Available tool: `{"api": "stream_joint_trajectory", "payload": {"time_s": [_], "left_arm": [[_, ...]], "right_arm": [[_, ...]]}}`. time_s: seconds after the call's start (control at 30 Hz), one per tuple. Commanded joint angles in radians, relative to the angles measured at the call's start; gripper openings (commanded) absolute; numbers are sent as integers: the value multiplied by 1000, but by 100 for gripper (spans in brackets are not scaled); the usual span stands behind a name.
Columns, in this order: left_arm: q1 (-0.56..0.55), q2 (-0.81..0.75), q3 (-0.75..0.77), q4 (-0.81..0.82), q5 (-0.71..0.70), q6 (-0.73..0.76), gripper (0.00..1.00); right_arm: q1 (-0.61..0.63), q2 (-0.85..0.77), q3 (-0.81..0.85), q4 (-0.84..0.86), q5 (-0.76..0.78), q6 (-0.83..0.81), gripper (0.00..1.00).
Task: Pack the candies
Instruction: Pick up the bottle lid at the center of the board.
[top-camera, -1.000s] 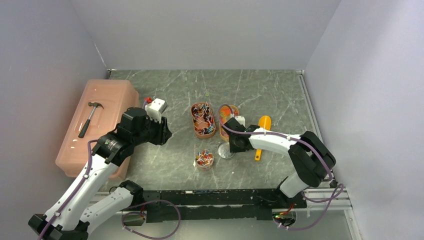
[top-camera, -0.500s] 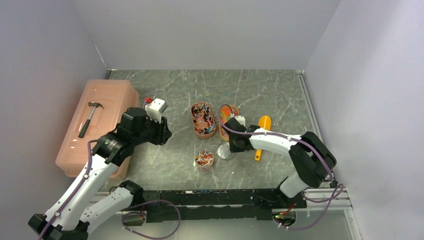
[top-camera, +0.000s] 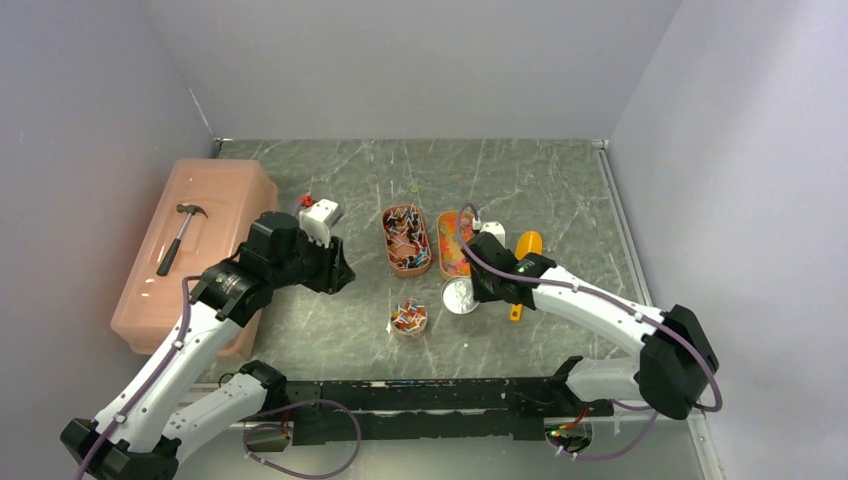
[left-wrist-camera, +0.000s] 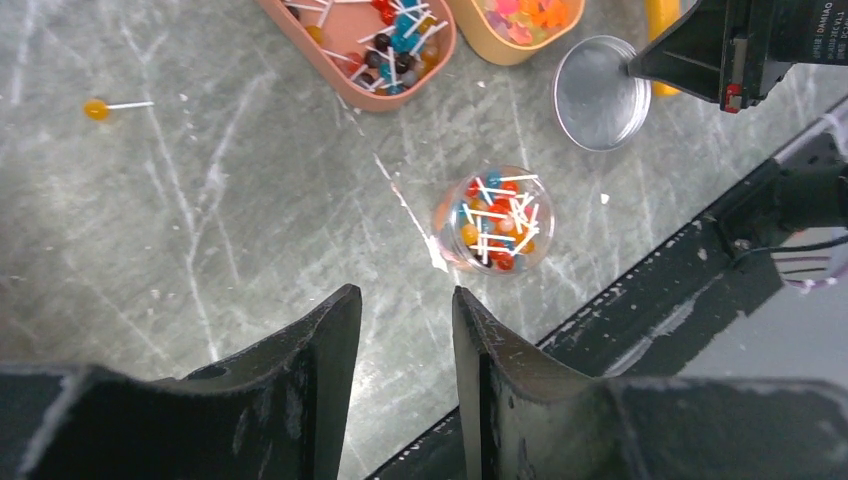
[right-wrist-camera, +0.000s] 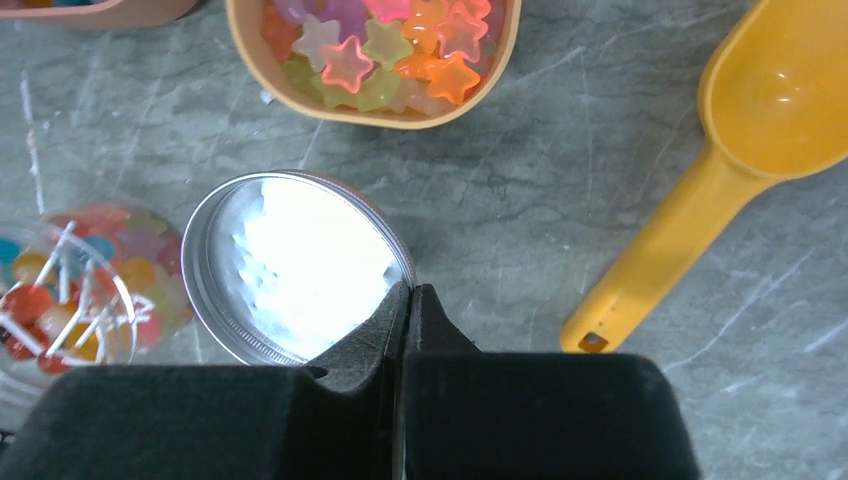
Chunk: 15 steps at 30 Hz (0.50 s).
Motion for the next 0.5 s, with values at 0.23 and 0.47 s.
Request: {"api": "stream_joint_trajectory", "payload": {"time_s": [0.23, 0.47], "left_arm": [[1, 39, 32, 114, 271, -198, 53], [0, 51, -43, 266, 397, -371, 56]], "right_arm": [[71, -131, 172, -116, -39, -78, 0], [152, -95, 287, -119, -38, -83, 0]]}}
